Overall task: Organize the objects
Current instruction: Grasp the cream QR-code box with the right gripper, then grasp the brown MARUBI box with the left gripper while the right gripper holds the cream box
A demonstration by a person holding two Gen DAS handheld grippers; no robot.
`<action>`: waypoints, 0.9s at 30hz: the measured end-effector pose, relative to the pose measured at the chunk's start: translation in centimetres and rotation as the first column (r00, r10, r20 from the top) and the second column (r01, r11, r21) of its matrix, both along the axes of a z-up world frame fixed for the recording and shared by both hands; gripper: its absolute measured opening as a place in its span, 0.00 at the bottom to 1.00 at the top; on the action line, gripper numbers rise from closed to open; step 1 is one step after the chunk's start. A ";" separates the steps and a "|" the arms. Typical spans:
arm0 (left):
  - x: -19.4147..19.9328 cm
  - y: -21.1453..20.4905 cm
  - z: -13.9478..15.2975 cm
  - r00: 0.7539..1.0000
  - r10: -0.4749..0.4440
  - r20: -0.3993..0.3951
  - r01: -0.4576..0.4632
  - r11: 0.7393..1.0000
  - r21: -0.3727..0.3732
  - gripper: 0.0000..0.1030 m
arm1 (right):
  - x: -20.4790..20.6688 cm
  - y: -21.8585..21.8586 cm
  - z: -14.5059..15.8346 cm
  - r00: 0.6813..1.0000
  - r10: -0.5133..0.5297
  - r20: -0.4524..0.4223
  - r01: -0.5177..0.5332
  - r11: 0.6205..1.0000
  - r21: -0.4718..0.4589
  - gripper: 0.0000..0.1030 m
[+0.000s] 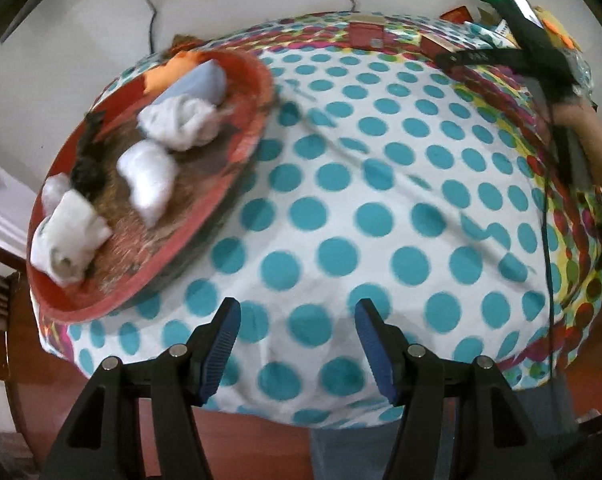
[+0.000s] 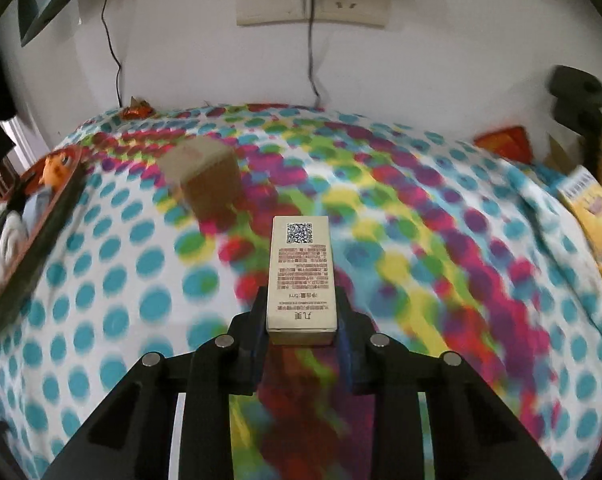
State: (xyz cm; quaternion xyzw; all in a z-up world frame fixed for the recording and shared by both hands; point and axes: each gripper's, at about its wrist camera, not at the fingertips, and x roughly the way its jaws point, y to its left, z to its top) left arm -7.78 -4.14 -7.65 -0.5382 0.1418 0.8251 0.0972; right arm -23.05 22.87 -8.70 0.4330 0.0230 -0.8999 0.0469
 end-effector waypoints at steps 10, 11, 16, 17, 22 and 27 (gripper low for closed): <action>-4.1 11.3 4.2 0.973 -0.159 -0.168 0.164 0.986 0.015 0.59 | 2.3 2.2 -0.1 0.998 -0.063 0.003 0.063 0.998 0.003 0.27; -4.7 12.2 4.2 0.975 -0.155 -0.161 0.155 0.988 -0.014 0.59 | 2.4 2.2 -0.1 0.998 -0.064 0.002 0.064 0.998 0.004 0.27; -6.8 12.7 5.1 0.971 -0.130 -0.199 0.139 0.990 0.033 0.59 | 2.7 2.3 -0.1 0.998 -0.064 0.002 0.064 0.998 -0.008 0.28; -7.5 12.5 5.1 0.972 -0.113 -0.206 0.122 0.992 0.036 0.59 | 2.7 2.4 -0.1 0.998 -0.064 0.002 0.064 0.998 -0.016 0.28; -12.3 13.1 4.7 0.975 -0.143 -0.173 0.159 0.984 0.083 0.59 | 2.7 2.2 -0.1 0.998 -0.063 0.002 0.063 0.998 0.003 0.28; -17.7 13.5 4.0 0.988 -0.123 -0.092 0.140 0.969 0.204 0.59 | 2.7 2.3 -0.1 0.998 -0.063 0.002 0.063 0.998 0.003 0.29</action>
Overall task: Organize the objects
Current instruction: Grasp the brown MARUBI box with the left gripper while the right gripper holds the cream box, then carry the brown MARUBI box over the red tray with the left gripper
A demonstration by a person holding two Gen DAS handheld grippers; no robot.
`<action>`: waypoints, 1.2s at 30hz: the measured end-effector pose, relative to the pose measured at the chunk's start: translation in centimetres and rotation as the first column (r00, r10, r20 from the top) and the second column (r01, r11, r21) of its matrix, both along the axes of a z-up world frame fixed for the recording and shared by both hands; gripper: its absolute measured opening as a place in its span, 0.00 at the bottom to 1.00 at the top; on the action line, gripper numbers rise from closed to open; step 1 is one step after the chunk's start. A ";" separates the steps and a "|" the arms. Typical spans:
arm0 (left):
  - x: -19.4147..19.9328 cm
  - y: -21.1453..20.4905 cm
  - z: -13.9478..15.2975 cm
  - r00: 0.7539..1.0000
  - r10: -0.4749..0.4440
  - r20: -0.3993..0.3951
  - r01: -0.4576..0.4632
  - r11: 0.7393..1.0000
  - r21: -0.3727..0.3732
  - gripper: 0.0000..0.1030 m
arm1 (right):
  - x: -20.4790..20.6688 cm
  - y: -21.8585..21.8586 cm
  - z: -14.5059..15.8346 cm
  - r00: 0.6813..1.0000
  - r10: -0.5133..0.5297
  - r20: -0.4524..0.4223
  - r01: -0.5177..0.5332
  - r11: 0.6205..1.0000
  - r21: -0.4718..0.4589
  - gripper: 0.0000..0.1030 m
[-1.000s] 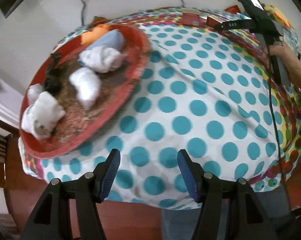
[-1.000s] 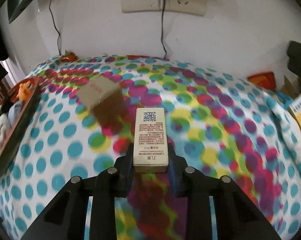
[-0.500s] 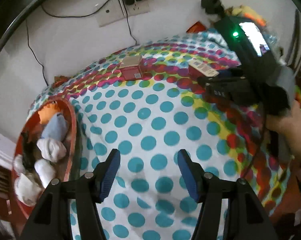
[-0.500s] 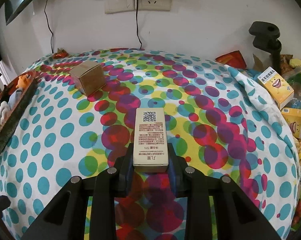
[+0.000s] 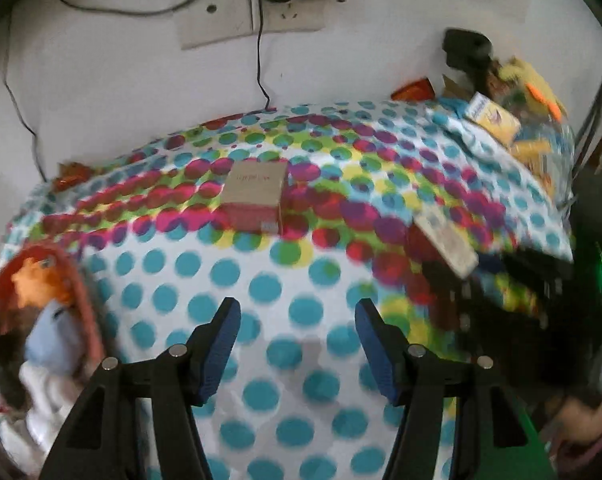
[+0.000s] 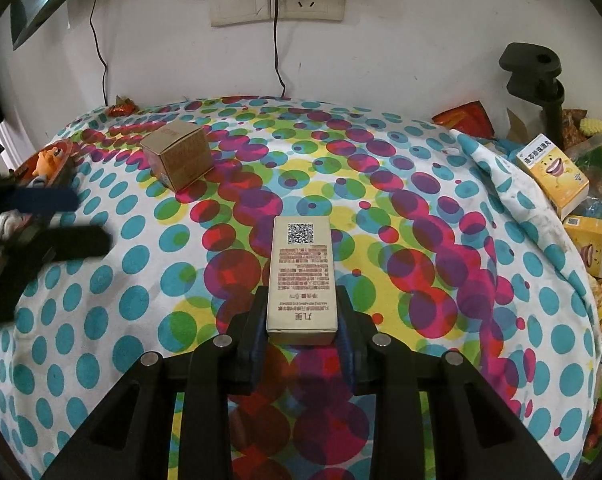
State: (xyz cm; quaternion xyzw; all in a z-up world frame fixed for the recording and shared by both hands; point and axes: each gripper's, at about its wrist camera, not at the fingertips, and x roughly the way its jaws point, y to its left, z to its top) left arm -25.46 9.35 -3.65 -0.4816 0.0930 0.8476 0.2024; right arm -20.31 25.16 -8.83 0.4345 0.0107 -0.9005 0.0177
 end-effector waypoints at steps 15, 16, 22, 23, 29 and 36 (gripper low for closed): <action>-9.1 2.1 -0.7 0.998 0.032 0.048 -0.030 0.999 -0.027 0.70 | -0.2 -0.6 -0.1 0.999 0.037 0.005 -0.037 0.999 -0.010 0.43; -9.7 2.1 -0.8 0.998 0.031 0.055 -0.029 0.999 -0.038 0.70 | -0.2 -0.7 -0.1 0.999 0.041 0.006 -0.041 0.999 -0.009 0.44; -11.1 1.8 -0.7 0.998 0.003 0.068 -0.002 1.000 -0.015 0.70 | -0.4 -0.9 -0.2 0.998 0.057 0.009 -0.057 0.998 -0.012 0.52; -11.3 1.8 -0.8 0.998 0.017 0.064 -0.015 0.999 -0.034 0.70 | -0.4 -0.9 -0.2 0.998 0.058 0.010 -0.058 0.998 -0.013 0.52; -12.5 1.7 -1.6 0.987 0.126 0.102 -0.125 0.992 -0.007 0.70 | -0.4 -0.9 -0.2 0.998 0.058 0.009 -0.057 0.998 -0.018 0.52; -12.9 2.6 -2.8 0.983 0.163 0.088 -0.157 0.985 -0.069 0.70 | -0.5 -1.0 -0.3 0.998 0.056 0.009 -0.056 0.998 -0.019 0.52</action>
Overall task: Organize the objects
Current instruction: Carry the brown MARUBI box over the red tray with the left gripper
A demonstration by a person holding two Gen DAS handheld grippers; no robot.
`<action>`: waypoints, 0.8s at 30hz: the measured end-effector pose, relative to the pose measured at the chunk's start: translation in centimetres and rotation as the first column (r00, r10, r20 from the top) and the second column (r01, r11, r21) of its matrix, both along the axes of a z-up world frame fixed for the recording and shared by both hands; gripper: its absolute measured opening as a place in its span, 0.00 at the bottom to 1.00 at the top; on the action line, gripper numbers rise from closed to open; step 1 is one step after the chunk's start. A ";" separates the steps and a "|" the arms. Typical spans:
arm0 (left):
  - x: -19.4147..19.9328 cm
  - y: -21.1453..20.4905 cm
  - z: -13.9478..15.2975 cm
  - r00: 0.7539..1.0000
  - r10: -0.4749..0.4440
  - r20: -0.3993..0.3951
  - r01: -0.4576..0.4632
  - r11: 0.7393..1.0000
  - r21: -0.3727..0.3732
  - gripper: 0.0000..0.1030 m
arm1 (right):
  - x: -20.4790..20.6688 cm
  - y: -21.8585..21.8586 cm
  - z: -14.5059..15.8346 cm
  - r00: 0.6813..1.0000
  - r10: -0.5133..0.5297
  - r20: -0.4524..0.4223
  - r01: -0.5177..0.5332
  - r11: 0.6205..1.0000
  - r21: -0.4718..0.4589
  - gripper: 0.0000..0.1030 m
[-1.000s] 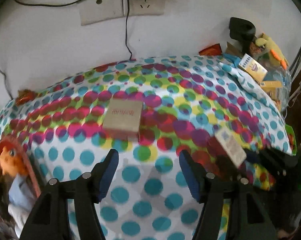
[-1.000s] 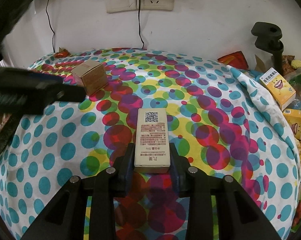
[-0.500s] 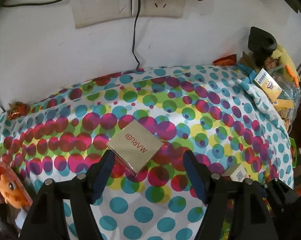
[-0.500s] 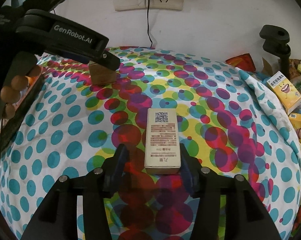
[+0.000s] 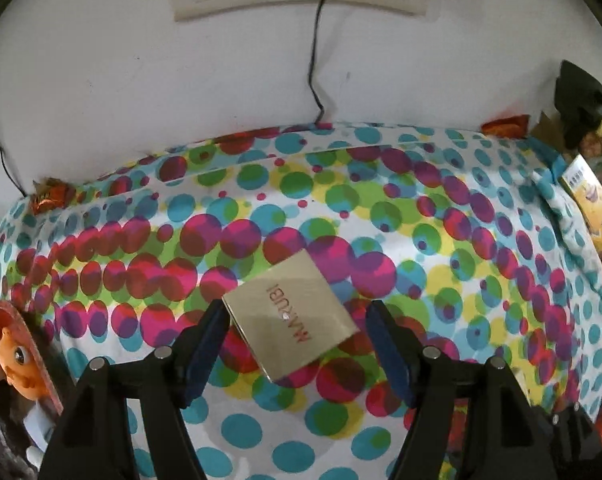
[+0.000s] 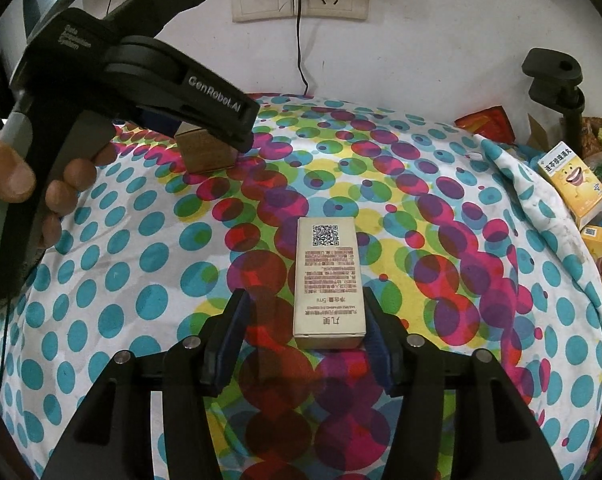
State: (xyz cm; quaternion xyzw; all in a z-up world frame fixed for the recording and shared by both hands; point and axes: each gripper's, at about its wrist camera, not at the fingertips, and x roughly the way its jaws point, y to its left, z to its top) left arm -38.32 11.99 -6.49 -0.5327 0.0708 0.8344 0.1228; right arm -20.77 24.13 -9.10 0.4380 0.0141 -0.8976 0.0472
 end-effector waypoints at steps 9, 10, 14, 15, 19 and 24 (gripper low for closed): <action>0.4 -0.7 -0.4 0.998 0.044 0.033 -0.045 0.999 0.027 0.56 | 0.0 0.0 -0.1 1.000 -0.001 0.000 0.001 1.000 0.001 0.52; 0.8 -0.9 -0.3 0.999 0.033 0.032 -0.034 0.999 0.029 0.56 | 0.0 0.0 -0.1 1.000 0.000 0.000 0.000 1.000 0.002 0.52; 2.6 -1.6 -0.1 1.000 0.011 0.016 -0.012 0.999 0.032 0.56 | -0.1 0.0 -0.1 1.000 -0.001 0.000 0.001 1.000 0.005 0.52; 3.0 -1.7 0.0 1.000 0.003 0.023 -0.004 0.999 0.040 0.56 | -0.1 0.0 -0.1 1.000 -0.001 0.000 0.001 1.000 0.004 0.52; 5.2 -2.6 0.2 1.000 -0.027 0.014 0.027 0.999 0.038 0.56 | -0.2 0.0 -0.1 1.000 0.000 0.000 0.000 1.000 0.002 0.52; 7.8 -4.4 0.6 0.999 -0.025 0.029 0.024 0.999 0.035 0.56 | -0.4 -0.1 0.0 1.000 -0.001 0.000 0.001 1.000 0.006 0.52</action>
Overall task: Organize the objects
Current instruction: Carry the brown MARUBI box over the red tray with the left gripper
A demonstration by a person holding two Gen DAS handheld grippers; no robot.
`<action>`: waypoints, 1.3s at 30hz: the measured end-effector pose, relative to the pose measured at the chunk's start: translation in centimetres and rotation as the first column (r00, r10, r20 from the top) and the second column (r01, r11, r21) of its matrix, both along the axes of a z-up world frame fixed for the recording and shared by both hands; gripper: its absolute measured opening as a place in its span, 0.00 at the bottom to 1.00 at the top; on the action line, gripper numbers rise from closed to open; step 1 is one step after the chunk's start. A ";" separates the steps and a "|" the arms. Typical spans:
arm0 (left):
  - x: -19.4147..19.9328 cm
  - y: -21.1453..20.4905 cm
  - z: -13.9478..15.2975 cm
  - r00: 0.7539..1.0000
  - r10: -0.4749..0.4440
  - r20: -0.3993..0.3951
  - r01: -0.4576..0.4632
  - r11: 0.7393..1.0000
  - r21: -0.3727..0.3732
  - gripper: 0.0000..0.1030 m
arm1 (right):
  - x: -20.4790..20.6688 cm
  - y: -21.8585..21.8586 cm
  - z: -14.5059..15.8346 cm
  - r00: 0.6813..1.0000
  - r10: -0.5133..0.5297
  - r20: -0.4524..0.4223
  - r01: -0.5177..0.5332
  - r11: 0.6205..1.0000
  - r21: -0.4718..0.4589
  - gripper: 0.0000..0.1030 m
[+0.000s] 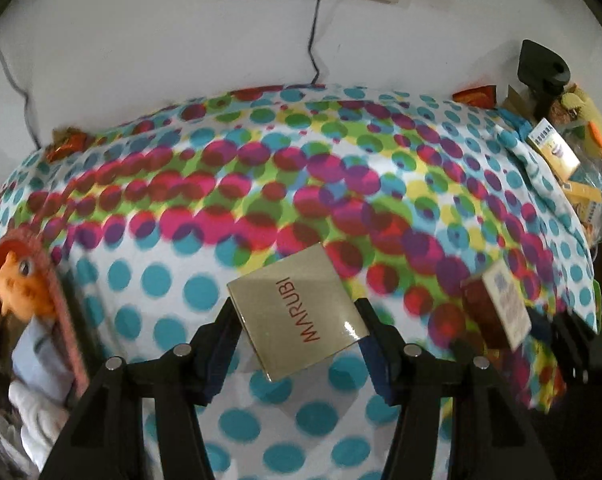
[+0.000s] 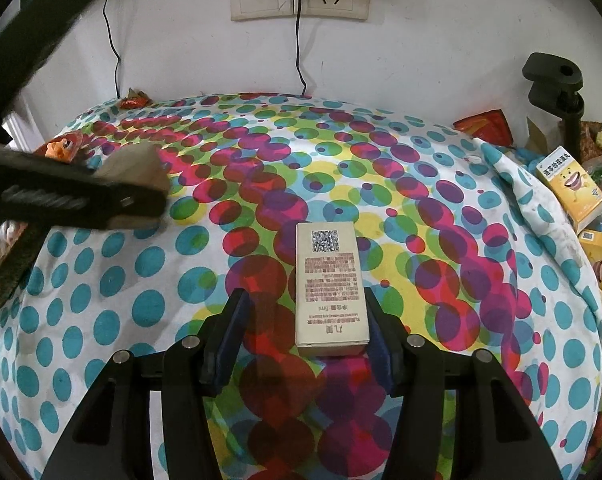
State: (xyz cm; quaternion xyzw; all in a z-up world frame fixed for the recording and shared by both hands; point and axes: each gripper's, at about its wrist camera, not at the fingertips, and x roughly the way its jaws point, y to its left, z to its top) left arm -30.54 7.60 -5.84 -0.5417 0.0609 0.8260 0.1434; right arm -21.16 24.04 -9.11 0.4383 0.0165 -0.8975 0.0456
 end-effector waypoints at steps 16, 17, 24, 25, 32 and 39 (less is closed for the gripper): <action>7.7 -5.5 3.9 0.998 0.028 -0.061 -0.028 1.000 -0.009 0.56 | -0.3 -0.5 0.3 1.000 -0.001 0.001 0.001 1.000 0.005 0.52; 8.1 -5.8 4.1 0.997 0.039 -0.062 -0.039 0.999 -0.004 0.56 | -0.3 -0.5 0.3 1.000 -0.001 0.001 0.001 1.000 0.006 0.52; 10.5 -8.8 5.6 0.995 0.072 -0.066 -0.071 0.997 0.022 0.56 | -0.3 -0.5 0.2 1.000 -0.002 0.000 0.002 1.000 0.007 0.52; 10.9 -9.4 6.0 0.993 0.085 -0.077 -0.084 0.996 0.024 0.56 | -0.3 -0.6 0.2 1.000 -0.002 0.000 0.002 1.000 0.007 0.52; 11.5 -14.3 8.6 0.980 0.165 -0.115 -0.164 0.986 0.018 0.56 | -0.3 -0.5 0.2 1.000 -0.010 0.000 0.010 1.000 0.007 0.52; 10.7 -19.6 8.8 0.959 0.248 -0.140 -0.254 0.967 -0.026 0.56 | -0.3 -0.5 0.2 1.000 -0.010 0.000 0.010 1.000 0.008 0.52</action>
